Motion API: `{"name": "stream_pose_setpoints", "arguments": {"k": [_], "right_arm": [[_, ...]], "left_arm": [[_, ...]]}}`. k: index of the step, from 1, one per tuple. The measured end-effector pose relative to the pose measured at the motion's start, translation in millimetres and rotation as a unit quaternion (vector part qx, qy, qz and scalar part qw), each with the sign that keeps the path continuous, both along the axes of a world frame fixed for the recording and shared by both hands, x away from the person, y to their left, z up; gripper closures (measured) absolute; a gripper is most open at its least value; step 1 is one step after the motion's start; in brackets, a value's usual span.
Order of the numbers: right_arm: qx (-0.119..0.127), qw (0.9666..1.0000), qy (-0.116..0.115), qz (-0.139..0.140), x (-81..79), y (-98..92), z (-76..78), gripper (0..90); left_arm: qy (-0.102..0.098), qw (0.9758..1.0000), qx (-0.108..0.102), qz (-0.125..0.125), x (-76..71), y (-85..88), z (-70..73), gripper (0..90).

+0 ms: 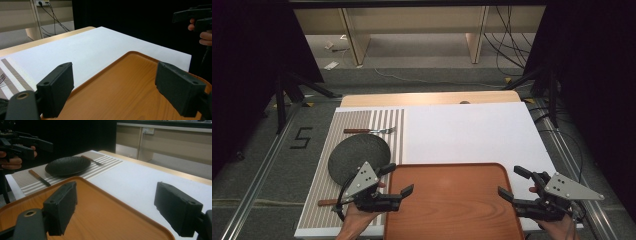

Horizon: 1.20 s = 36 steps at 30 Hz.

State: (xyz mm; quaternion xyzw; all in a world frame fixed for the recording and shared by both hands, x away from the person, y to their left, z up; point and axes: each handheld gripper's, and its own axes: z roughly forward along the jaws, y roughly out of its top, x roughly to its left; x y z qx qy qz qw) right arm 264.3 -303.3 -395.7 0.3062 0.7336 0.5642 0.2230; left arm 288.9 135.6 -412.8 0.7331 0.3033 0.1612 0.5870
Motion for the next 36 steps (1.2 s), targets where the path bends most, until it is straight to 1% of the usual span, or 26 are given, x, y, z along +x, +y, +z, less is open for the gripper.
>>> {"name": "stream_pose_setpoints", "arguments": {"k": [8, 14, 20, 23, 25, 27, 28, 29, 30, 31, 32, 34, 36], "right_arm": [[0.000, 1.0000, -0.001, 0.001, 0.0, -0.1, 0.1, 19.7], [-0.001, 1.0000, 0.000, 0.000, -0.1, -0.4, 0.1, 19.7], [-0.002, 1.0000, -0.001, 0.000, -0.2, -0.3, 0.1, 19.7], [-0.002, 1.0000, -0.001, -0.001, -0.4, -0.5, 0.2, 19.7], [-0.002, 1.0000, -0.001, -0.001, -0.6, -0.5, 0.3, 19.7], [-0.002, 1.0000, 0.000, -0.002, -0.4, -0.6, 0.5, 19.7], [-0.002, 1.0000, 0.000, -0.002, -0.3, -0.7, 0.4, 19.7], [-0.004, 1.0000, 0.000, -0.002, -0.3, -1.0, 0.4, 19.7], [-0.004, 1.0000, 0.000, -0.002, -0.3, -1.0, 0.4, 19.7], [-0.003, 1.0000, 0.001, -0.003, -0.5, -1.1, 0.6, 19.7], [-0.002, 1.0000, 0.000, -0.004, -0.5, -1.4, 0.7, 19.7], [-0.002, 1.0000, -0.001, -0.005, -0.3, -1.9, 0.6, 19.7], [-0.002, 1.0000, -0.002, -0.005, -0.3, -1.9, 0.5, 19.7]], "left_arm": [[0.004, 1.0000, -0.002, -0.002, 0.5, -0.1, 0.1, 15.3], [0.009, 1.0000, 0.001, -0.002, 1.1, 0.5, 0.4, 15.3], [0.010, 0.9999, 0.006, -0.001, 2.1, 1.2, 0.4, 15.3], [0.009, 0.9999, 0.012, -0.001, 2.4, 2.3, 1.0, 15.4], [0.013, 0.9998, 0.015, 0.002, 2.7, 3.2, 1.1, 15.4], [0.016, 0.9996, 0.022, 0.004, 3.4, 4.0, 1.4, 15.4], [0.017, 0.9994, 0.029, 0.006, 4.0, 4.2, 1.7, 15.4], [0.024, 0.9988, 0.042, 0.008, 4.7, 4.4, 2.8, 15.3], [0.024, 0.9988, 0.042, 0.008, 4.7, 4.4, 2.8, 15.3], [0.025, 0.9984, 0.049, 0.008, 4.7, 4.5, 3.4, 15.3], [0.028, 0.9982, 0.052, 0.008, 4.4, 4.4, 3.8, 15.3], [0.036, 0.9968, 0.071, 0.012, 5.4, 5.9, 7.1, 15.2], [0.038, 0.9965, 0.073, 0.015, 5.9, 6.8, 8.4, 15.2]]}}
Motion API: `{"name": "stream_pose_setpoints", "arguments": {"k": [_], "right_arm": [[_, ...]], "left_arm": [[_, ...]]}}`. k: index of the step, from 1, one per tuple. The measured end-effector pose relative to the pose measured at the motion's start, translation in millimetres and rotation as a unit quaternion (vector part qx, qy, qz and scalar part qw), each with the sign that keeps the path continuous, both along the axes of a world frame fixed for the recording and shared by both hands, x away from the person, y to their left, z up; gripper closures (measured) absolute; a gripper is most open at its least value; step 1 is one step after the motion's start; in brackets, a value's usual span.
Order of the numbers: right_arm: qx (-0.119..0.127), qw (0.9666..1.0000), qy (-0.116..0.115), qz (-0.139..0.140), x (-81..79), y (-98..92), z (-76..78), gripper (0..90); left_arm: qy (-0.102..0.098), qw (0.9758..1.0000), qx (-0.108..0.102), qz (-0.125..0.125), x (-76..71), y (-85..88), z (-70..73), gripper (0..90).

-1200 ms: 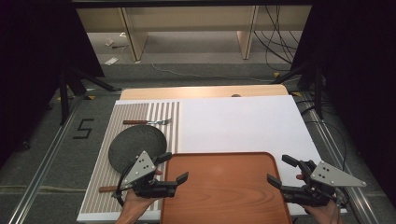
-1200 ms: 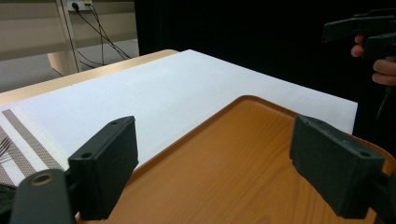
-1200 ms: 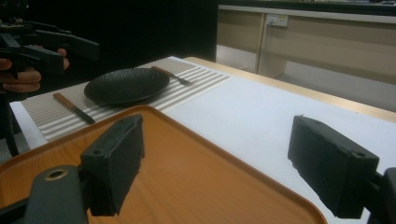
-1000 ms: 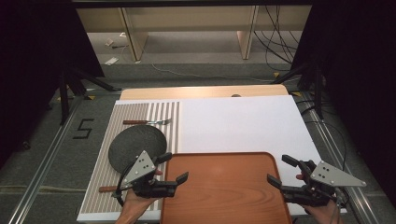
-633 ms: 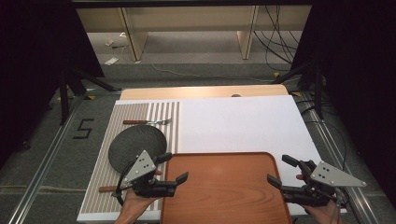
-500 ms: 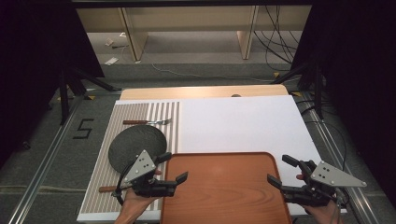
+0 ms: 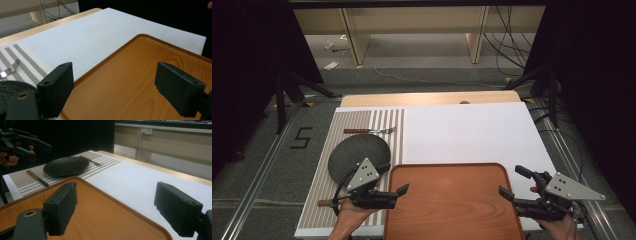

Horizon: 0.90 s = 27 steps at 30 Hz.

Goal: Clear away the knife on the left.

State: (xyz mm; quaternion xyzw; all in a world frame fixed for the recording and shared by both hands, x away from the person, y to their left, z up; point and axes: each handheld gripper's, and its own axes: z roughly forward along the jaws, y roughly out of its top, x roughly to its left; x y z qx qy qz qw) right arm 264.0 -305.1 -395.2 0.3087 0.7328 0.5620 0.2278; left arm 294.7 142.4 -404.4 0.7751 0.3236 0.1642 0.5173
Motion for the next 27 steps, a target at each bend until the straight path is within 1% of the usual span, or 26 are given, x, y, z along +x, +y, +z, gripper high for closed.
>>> {"name": "stream_pose_setpoints", "arguments": {"k": [2, 4, 5, 6, 7, 8, 9, 11, 13, 15, 17, 18, 19, 20, 22, 23, 24, 25, 26, 27], "right_arm": [[0.000, 1.0000, 0.000, 0.000, 0.0, 0.0, 0.0, 19.7], [0.000, 1.0000, 0.000, -0.001, 0.0, -0.2, 0.0, 19.7], [0.000, 1.0000, 0.000, -0.002, 0.0, -0.3, 0.0, 19.7], [0.000, 1.0000, 0.000, -0.002, -0.1, -0.3, 0.0, 19.7], [-0.001, 1.0000, 0.000, -0.003, -0.1, -0.3, 0.0, 19.7], [-0.001, 1.0000, 0.000, -0.003, 0.1, -0.5, -0.1, 19.7], [-0.001, 1.0000, 0.000, -0.003, 0.1, -0.5, -0.1, 19.7], [-0.001, 1.0000, 0.001, -0.004, 0.5, -0.5, -0.4, 19.7], [0.000, 1.0000, 0.000, -0.005, 0.1, -0.8, -0.3, 19.7], [0.000, 1.0000, 0.001, -0.006, 0.0, -1.0, -0.4, 19.7], [0.000, 1.0000, 0.001, -0.006, 0.0, -1.1, -0.5, 19.7], [0.001, 1.0000, 0.002, -0.007, 0.0, -1.1, -0.5, 19.7], [0.002, 1.0000, 0.002, -0.006, 0.1, -0.8, -0.8, 19.7], [0.001, 1.0000, 0.003, -0.005, 0.0, -0.6, -0.7, 19.7], [0.000, 1.0000, 0.002, -0.005, -0.4, 0.0, -0.7, 19.7], [0.001, 1.0000, 0.001, -0.004, -0.3, 0.0, -0.8, 19.6], [0.000, 1.0000, 0.002, -0.004, -0.3, -0.2, -0.7, 19.6], [0.000, 1.0000, 0.002, -0.004, -0.3, -0.2, -0.7, 19.6], [0.001, 1.0000, 0.003, -0.004, -0.2, -0.4, -0.8, 19.6], [0.001, 1.0000, 0.003, -0.004, 0.0, -0.7, -0.9, 19.6]], "left_arm": [[-0.002, 1.0000, 0.000, 0.006, 0.3, 2.5, 2.4, 15.3], [-0.006, 0.9999, 0.013, 0.006, 0.7, 4.6, 5.3, 15.3], [-0.005, 0.9998, 0.019, 0.005, 0.9, 5.3, 6.1, 15.3], [-0.001, 0.9993, 0.037, 0.007, 1.6, 6.7, 7.4, 15.2], [0.002, 0.9987, 0.049, 0.014, 2.4, 8.0, 7.8, 15.2], [0.009, 0.9984, 0.054, 0.016, 4.3, 11.6, 8.1, 15.3], [0.009, 0.9984, 0.054, 0.016, 4.3, 11.6, 8.1, 15.4], [0.021, 0.9976, 0.063, 0.017, 6.8, 16.0, 10.1, 15.3], [0.026, 0.9966, 0.077, 0.015, 8.1, 19.3, 13.2, 15.3], [0.037, 0.9950, 0.092, 0.004, 9.6, 22.8, 16.8, 15.8], [0.052, 0.9921, 0.114, -0.006, 11.2, 24.9, 17.9, 16.6], [0.067, 0.9881, 0.138, -0.010, 13.0, 26.9, 18.0, 16.5], [0.073, 0.9861, 0.149, -0.013, 13.9, 28.2, 17.9, 16.5], [0.083, 0.9829, 0.163, -0.017, 15.1, 30.7, 17.4, 16.6], [0.096, 0.9788, 0.181, -0.013, 16.4, 34.9, 17.1, 16.6], [0.121, 0.9741, 0.191, -0.014, 17.9, 40.1, 15.9, 16.6], [0.121, 0.9741, 0.191, -0.014, 17.9, 40.1, 15.9, 16.7], [0.131, 0.9711, 0.199, -0.016, 18.7, 43.3, 14.6, 16.7], [0.135, 0.9677, 0.213, -0.013, 18.8, 46.8, 12.9, 16.9], [0.140, 0.9649, 0.222, -0.012, 18.2, 49.0, 11.4, 17.6]]}}
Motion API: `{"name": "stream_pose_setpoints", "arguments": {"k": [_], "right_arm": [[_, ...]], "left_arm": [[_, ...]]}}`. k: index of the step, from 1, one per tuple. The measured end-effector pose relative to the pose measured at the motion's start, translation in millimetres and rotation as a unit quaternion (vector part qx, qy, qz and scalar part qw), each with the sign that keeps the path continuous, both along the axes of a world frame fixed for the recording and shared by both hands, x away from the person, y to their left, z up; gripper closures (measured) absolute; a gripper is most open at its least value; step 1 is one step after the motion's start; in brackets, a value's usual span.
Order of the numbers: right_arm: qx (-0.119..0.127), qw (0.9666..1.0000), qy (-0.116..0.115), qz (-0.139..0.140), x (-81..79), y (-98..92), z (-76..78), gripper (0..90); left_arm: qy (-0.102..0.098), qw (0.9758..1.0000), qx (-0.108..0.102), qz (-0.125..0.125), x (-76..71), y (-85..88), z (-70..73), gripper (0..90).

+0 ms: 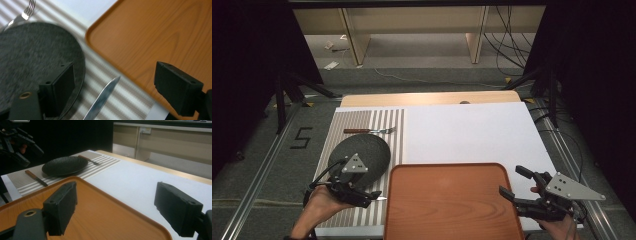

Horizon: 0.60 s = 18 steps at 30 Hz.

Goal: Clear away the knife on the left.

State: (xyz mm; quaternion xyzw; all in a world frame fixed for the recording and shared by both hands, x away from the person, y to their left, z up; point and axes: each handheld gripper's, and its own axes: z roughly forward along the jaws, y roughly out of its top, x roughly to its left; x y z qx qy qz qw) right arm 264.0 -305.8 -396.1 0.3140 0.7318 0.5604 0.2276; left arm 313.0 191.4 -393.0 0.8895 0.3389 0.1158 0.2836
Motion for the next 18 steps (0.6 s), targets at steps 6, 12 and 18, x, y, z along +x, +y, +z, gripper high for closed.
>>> {"name": "stream_pose_setpoints", "arguments": {"k": [6, 12, 18], "right_arm": [[-0.002, 1.0000, -0.003, 0.000, 0.0, -0.5, 0.6, 19.6], [0.000, 1.0000, -0.003, -0.004, 0.6, -2.8, 1.1, 19.6], [-0.004, 1.0000, -0.002, 0.001, 0.2, -1.3, 0.7, 19.6]], "left_arm": [[0.024, 0.9984, 0.051, 0.001, -6.1, 15.5, -6.3, 19.8], [0.066, 0.9949, 0.074, 0.018, -1.1, 33.9, -13.8, 24.4], [0.095, 0.9912, 0.088, 0.029, 1.6, 47.4, -27.3, 25.4]]}}
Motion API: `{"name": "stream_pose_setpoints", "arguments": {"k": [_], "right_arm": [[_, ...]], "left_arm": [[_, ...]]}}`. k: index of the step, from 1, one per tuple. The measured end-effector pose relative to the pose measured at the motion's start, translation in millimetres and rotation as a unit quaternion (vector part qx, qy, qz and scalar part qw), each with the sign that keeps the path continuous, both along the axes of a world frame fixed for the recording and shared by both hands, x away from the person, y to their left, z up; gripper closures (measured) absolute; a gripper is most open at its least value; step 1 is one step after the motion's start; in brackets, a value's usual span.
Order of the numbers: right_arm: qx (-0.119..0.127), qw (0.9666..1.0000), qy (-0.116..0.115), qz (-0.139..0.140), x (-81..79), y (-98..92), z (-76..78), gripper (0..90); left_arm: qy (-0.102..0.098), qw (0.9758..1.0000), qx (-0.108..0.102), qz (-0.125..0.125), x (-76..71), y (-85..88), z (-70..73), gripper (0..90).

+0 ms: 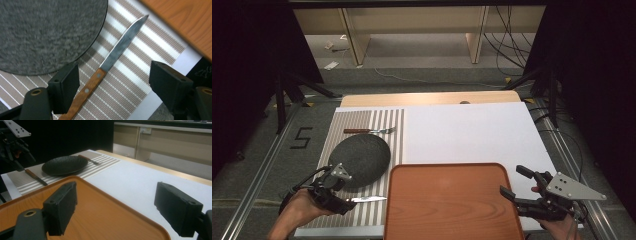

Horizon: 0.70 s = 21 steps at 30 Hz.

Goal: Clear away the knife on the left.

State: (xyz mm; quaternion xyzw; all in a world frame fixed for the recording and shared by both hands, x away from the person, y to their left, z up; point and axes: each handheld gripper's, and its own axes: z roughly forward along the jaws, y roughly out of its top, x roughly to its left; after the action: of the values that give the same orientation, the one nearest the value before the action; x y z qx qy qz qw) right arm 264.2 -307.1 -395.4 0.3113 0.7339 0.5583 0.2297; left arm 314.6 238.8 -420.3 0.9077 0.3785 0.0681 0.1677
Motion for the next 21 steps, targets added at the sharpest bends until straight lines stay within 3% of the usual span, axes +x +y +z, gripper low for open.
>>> {"name": "stream_pose_setpoints", "arguments": {"k": [7, 14, 19, 21], "right_arm": [[0.000, 1.0000, 0.001, 0.000, 0.8, -0.1, -0.3, 19.6], [0.000, 1.0000, 0.002, -0.001, 1.0, -1.2, -0.1, 19.6], [0.000, 1.0000, 0.001, 0.000, 0.8, -0.8, 0.0, 19.6], [-0.001, 1.0000, 0.001, 0.000, 1.0, -1.2, 0.1, 19.6]], "left_arm": [[0.029, 0.9992, 0.017, 0.023, 10.3, 13.7, -15.2, 34.3], [0.044, 0.9976, 0.051, 0.015, 17.2, 11.0, -24.8, 37.6], [0.056, 0.9969, 0.053, 0.018, 23.9, 13.1, -28.8, 42.9], [0.063, 0.9962, 0.059, 0.008, 25.2, 11.7, -30.5, 45.2]]}}
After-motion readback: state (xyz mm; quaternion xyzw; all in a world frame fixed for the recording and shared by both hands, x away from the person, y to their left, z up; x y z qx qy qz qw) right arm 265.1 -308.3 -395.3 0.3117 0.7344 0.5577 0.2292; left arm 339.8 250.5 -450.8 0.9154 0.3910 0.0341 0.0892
